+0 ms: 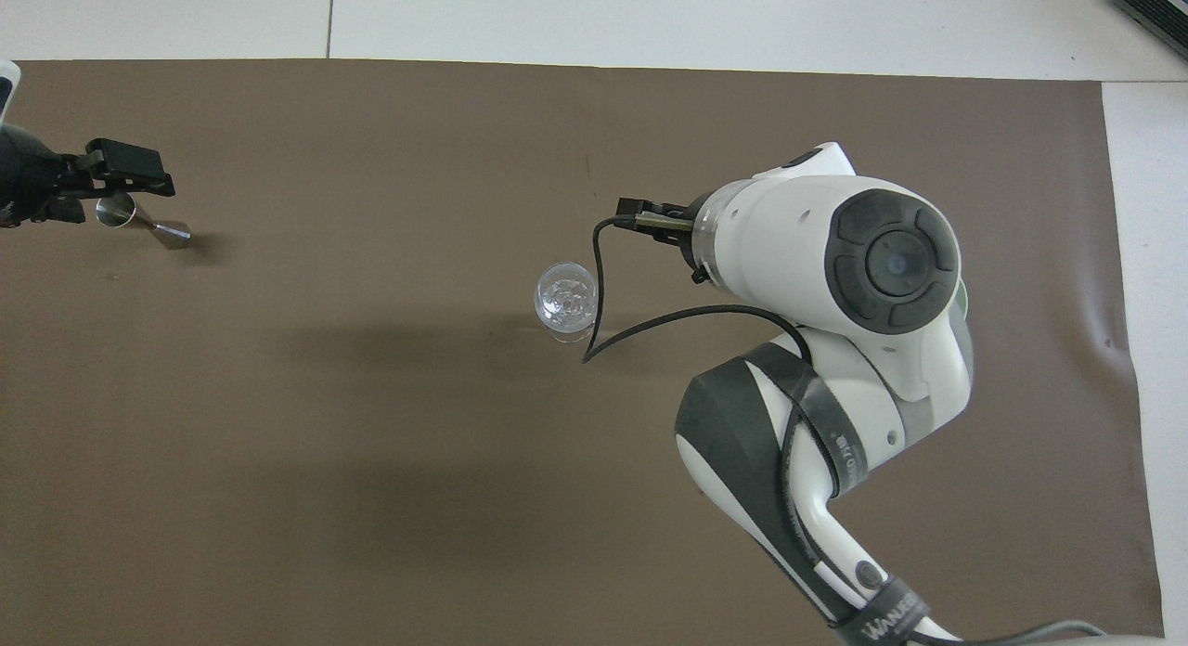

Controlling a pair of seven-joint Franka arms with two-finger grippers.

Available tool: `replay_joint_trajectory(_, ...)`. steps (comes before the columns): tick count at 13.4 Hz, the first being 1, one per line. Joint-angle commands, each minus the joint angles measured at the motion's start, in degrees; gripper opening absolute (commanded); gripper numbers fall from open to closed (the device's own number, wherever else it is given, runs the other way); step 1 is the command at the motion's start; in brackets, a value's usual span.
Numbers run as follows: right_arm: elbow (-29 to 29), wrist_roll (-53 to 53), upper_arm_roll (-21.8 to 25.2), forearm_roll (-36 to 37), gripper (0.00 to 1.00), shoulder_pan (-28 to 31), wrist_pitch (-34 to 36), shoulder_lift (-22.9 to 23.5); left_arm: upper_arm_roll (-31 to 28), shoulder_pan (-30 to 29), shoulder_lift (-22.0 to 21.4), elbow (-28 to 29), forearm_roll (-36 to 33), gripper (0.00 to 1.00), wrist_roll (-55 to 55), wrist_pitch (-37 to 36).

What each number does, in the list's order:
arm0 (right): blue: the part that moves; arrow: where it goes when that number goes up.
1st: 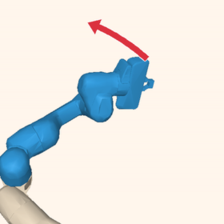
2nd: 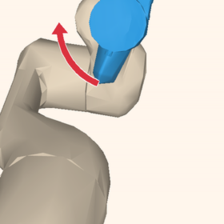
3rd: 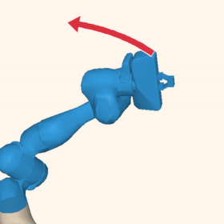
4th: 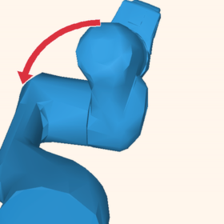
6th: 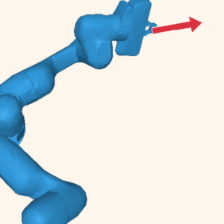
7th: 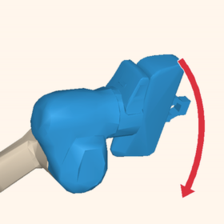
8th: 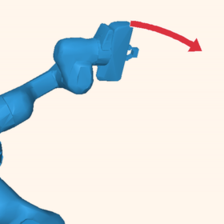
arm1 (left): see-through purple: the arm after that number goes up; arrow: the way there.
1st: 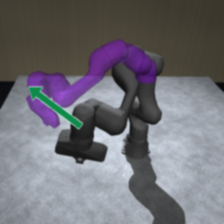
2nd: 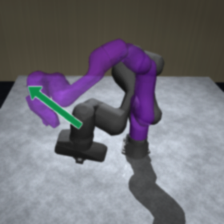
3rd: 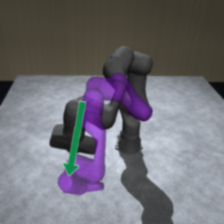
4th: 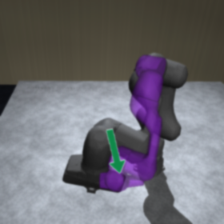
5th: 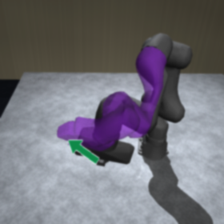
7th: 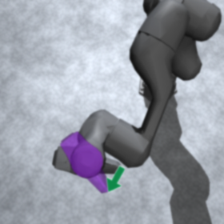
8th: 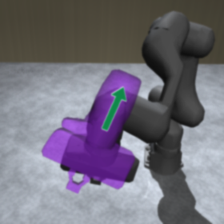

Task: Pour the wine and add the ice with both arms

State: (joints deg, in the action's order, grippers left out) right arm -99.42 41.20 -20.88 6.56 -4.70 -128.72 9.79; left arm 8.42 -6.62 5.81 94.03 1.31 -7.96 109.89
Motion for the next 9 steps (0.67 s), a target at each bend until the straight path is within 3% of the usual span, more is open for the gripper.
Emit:
replay_joint_trajectory(1,-0.07,-2.52,2.76,1.61,1.00,0.22,4.78,-2.40,-0.24,2.23,-1.24,-0.60,-4.21,1.00,7.06,-2.57)
replay_joint_trajectory(3,-0.07,-5.94,5.22,1.61,1.00,0.30,8.21,-4.25,-0.24,2.23,-1.24,-1.13,-4.64,1.00,8.23,-3.09)
replay_joint_trajectory(6,0.01,-9.55,8.47,0.65,1.00,0.30,12.52,-6.53,-0.16,2.23,-0.54,-6.47,-3.77,1.00,7.96,-9.93)
replay_joint_trajectory(9,2.99,-12.89,11.03,0.38,1.00,0.30,18.13,-6.89,-0.24,2.23,-1.15,-7.89,-3.68,1.00,7.96,-14.60)
